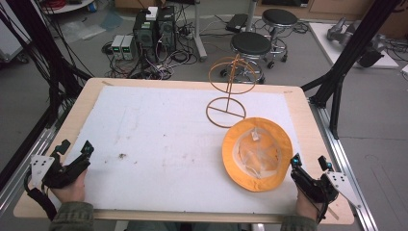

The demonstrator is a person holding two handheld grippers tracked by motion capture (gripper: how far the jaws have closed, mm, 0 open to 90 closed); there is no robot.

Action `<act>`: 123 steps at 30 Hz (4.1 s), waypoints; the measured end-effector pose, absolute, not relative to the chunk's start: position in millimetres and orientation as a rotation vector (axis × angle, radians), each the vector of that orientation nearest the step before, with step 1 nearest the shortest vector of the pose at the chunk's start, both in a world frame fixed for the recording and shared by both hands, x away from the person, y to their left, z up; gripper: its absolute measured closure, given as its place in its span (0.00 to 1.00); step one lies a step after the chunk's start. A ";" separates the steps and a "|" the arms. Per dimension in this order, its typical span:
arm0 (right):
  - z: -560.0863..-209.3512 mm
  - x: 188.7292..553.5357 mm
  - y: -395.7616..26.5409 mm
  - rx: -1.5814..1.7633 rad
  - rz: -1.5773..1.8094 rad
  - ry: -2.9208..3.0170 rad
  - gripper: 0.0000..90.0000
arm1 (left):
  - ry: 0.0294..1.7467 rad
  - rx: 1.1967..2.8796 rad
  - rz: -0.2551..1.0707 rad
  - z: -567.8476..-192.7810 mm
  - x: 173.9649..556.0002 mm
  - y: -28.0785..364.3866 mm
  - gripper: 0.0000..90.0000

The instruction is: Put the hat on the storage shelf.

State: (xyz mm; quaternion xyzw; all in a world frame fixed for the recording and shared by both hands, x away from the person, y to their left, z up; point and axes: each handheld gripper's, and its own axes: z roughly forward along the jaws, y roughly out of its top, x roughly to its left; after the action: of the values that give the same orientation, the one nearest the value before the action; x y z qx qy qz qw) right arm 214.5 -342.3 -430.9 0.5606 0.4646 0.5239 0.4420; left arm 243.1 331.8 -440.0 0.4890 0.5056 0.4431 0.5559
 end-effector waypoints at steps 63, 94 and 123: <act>-403.2 249.9 -314.1 1.650 1.286 1.585 0.61 | 1.140 1.215 1.050 -439.7 248.6 325.8 0.29; -391.6 243.2 -307.6 1.547 1.369 1.534 0.97 | 1.110 1.229 1.037 -439.9 248.7 322.5 0.31; -334.1 259.3 -288.3 1.358 1.335 1.374 0.96 | 1.112 1.211 1.041 -439.6 247.0 326.8 0.31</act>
State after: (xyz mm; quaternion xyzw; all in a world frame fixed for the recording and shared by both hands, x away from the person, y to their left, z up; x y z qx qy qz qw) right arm 259.3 -288.3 -334.1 0.5333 0.5397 0.5245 0.3863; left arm 247.0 326.8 -439.6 0.5143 0.4725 0.4421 0.5628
